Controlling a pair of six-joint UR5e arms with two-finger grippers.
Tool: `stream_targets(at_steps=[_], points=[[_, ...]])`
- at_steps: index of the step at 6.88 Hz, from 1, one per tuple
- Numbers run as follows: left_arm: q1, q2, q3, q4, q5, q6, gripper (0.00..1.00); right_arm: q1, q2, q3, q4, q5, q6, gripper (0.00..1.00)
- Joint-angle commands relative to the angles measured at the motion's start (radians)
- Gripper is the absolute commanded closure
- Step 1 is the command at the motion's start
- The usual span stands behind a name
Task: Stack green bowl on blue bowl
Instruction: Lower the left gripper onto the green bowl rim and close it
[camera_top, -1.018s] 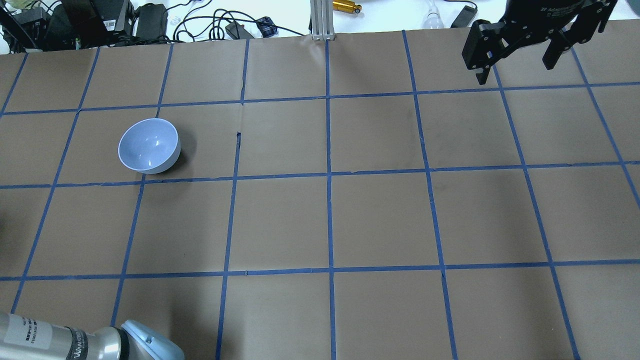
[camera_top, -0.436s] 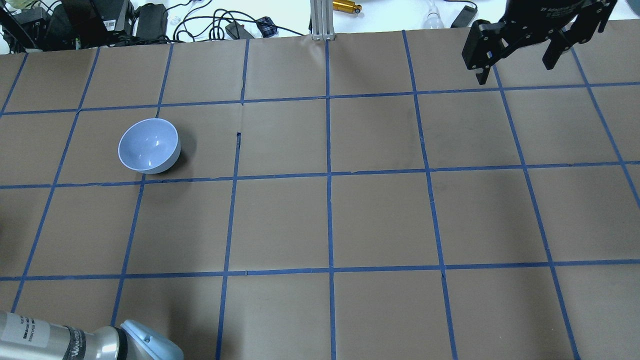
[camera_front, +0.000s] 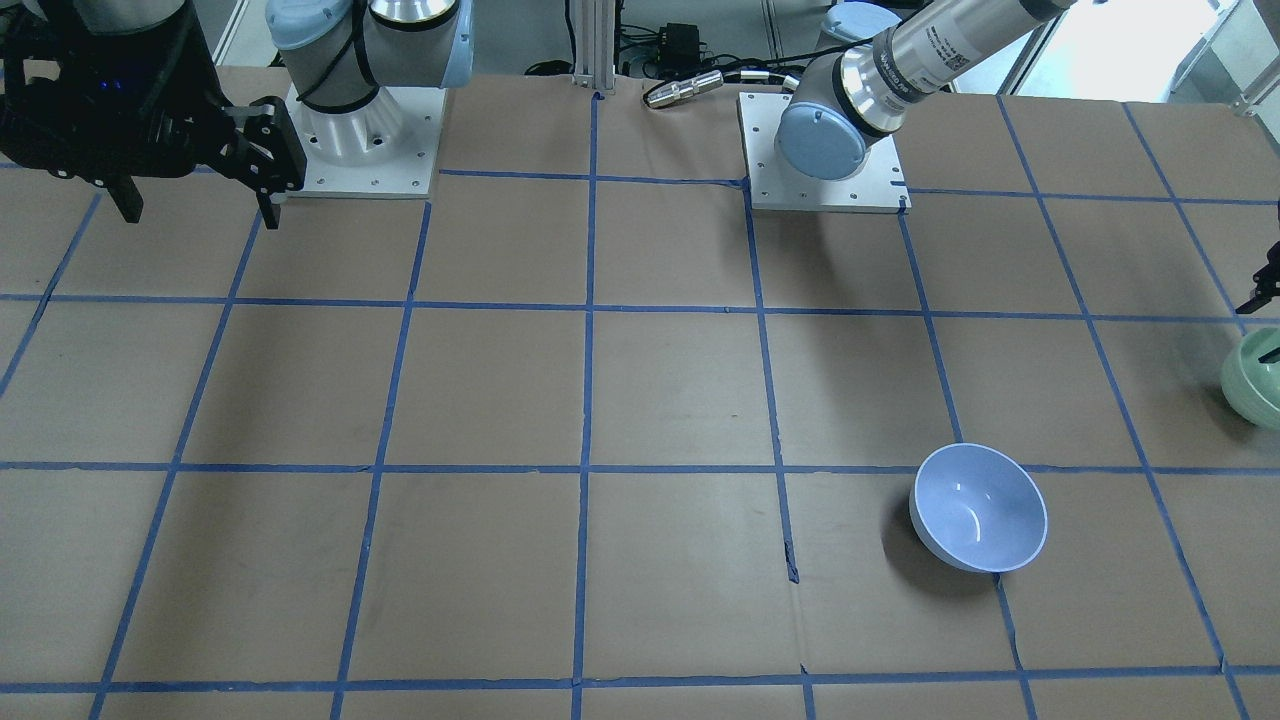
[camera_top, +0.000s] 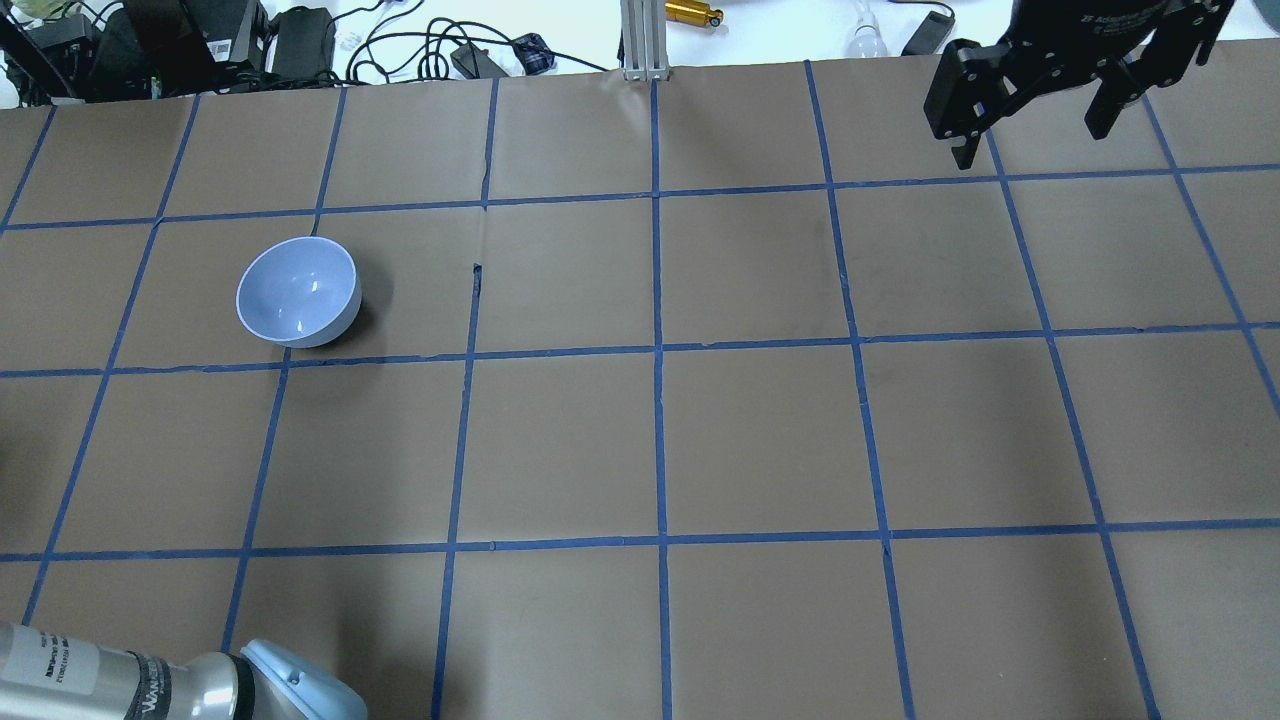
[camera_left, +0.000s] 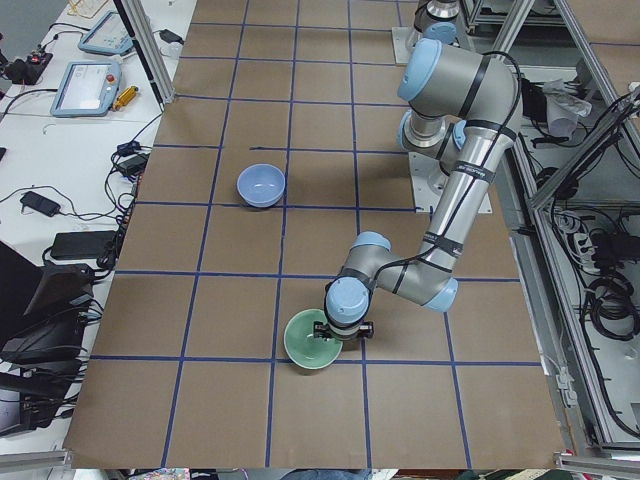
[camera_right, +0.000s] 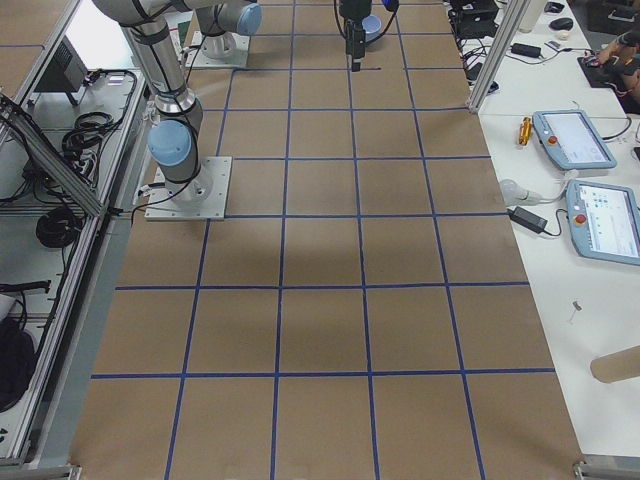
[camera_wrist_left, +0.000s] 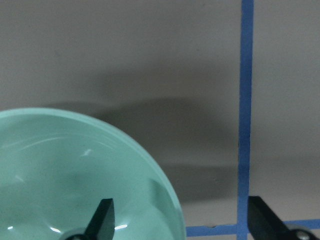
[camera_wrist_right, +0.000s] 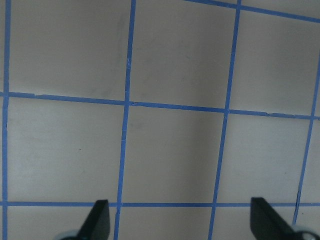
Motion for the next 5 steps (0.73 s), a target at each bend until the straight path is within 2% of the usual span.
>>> stream_targets(at_steps=[1, 2, 4, 5], points=[[0.0, -0.002, -0.009, 0.022, -0.021, -0.003, 0.38, 0.0, 0.0, 0.0, 0.0, 0.0, 0.0, 0.0], [0.0, 0.0, -0.009, 0.023, -0.025, -0.005, 0.38, 0.0, 0.0, 0.0, 0.0, 0.0, 0.0, 0.0], [0.0, -0.002, -0.011, 0.021, -0.026, -0.005, 0.56, 0.0, 0.0, 0.0, 0.0, 0.0, 0.0, 0.0], [0.0, 0.0, -0.011, 0.023, -0.025, -0.026, 0.79, 0.0, 0.0, 0.0, 0.0, 0.0, 0.0, 0.0]])
